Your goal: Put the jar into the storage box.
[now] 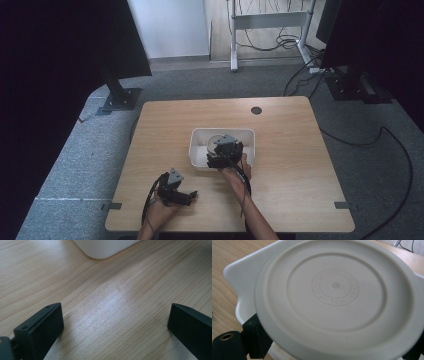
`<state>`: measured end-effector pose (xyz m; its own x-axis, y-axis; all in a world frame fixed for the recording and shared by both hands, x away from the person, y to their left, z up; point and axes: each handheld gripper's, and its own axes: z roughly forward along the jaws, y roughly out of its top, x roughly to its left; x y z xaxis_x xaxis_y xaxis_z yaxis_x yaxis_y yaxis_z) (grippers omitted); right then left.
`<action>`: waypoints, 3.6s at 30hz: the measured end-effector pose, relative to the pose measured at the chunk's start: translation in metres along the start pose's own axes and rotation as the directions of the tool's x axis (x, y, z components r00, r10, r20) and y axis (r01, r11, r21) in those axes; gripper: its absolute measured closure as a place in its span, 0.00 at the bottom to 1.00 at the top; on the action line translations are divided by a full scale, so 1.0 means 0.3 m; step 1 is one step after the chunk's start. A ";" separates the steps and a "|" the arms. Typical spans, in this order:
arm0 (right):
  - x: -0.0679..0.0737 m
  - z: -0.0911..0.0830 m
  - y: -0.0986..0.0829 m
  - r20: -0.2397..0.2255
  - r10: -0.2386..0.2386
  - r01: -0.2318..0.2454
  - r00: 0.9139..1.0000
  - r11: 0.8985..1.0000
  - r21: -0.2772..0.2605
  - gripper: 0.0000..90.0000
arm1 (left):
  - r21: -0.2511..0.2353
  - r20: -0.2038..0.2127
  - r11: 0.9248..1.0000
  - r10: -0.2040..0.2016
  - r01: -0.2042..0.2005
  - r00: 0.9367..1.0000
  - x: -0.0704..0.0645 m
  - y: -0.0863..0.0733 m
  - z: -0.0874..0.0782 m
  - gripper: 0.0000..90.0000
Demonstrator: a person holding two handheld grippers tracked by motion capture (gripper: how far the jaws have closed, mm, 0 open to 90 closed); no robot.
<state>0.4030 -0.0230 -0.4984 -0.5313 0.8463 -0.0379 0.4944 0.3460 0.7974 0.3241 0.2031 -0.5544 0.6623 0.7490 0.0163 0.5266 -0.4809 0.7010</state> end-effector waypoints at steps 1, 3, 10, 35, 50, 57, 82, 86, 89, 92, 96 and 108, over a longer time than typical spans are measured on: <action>0.003 0.005 0.001 -0.001 -0.001 0.001 1.000 1.000 0.004 0.10 | 0.000 0.000 1.000 0.000 0.000 1.000 0.000 0.000 0.000 0.00; 0.008 0.016 0.001 -0.001 -0.003 0.003 1.000 1.000 0.007 0.10 | 0.000 0.000 1.000 0.001 -0.001 1.000 0.000 0.000 0.000 0.00; 0.013 0.050 -0.009 0.003 0.007 -0.007 1.000 1.000 0.028 0.10 | 0.000 0.001 1.000 0.002 -0.002 1.000 0.000 0.000 0.000 0.00; 0.011 0.093 -0.053 -0.004 0.064 -0.063 0.998 0.997 0.048 0.10 | 0.000 0.002 1.000 0.002 -0.002 1.000 0.000 0.001 0.001 0.00; -0.002 0.089 -0.066 -0.052 0.080 -0.077 0.995 0.996 0.051 0.03 | -0.001 0.002 1.000 0.001 -0.001 1.000 0.000 0.001 0.001 0.00; -0.007 0.068 -0.061 -0.068 0.067 -0.066 0.995 0.998 0.022 0.02 | 0.000 0.002 1.000 0.002 -0.002 1.000 0.000 0.001 0.001 0.00; -0.009 -0.011 -0.054 -0.081 -0.004 0.005 0.997 1.000 0.004 0.03 | -0.001 0.002 1.000 0.002 -0.002 1.000 0.000 0.002 0.002 0.00; -0.010 -0.023 -0.056 -0.082 -0.017 0.018 0.996 1.000 0.003 0.03 | -0.001 0.002 1.000 0.002 -0.002 1.000 0.000 0.001 0.002 0.00; -0.009 -0.034 -0.055 -0.083 -0.023 0.023 0.996 1.000 -0.001 0.03 | -0.001 0.002 1.000 0.002 -0.002 1.000 0.000 0.001 0.002 0.00; -0.010 -0.044 -0.058 -0.084 -0.032 0.031 0.996 1.000 -0.003 0.03 | -0.002 0.002 1.000 0.002 -0.002 1.000 0.000 0.001 0.002 0.00; -0.012 -0.056 -0.069 -0.082 -0.035 0.034 0.996 0.999 -0.004 0.03 | -0.001 0.002 1.000 0.003 -0.003 1.000 0.000 0.002 0.002 0.00; -0.019 -0.086 -0.089 -0.083 -0.048 0.047 0.995 0.999 -0.013 0.04 | -0.002 0.002 1.000 0.002 -0.002 1.000 0.000 0.002 0.002 0.00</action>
<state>0.3749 -0.0476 -0.5040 -0.6099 0.7920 -0.0262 0.4594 0.3803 0.8027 0.3247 0.2026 -0.5545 0.6644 0.7472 0.0161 0.5245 -0.4816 0.7021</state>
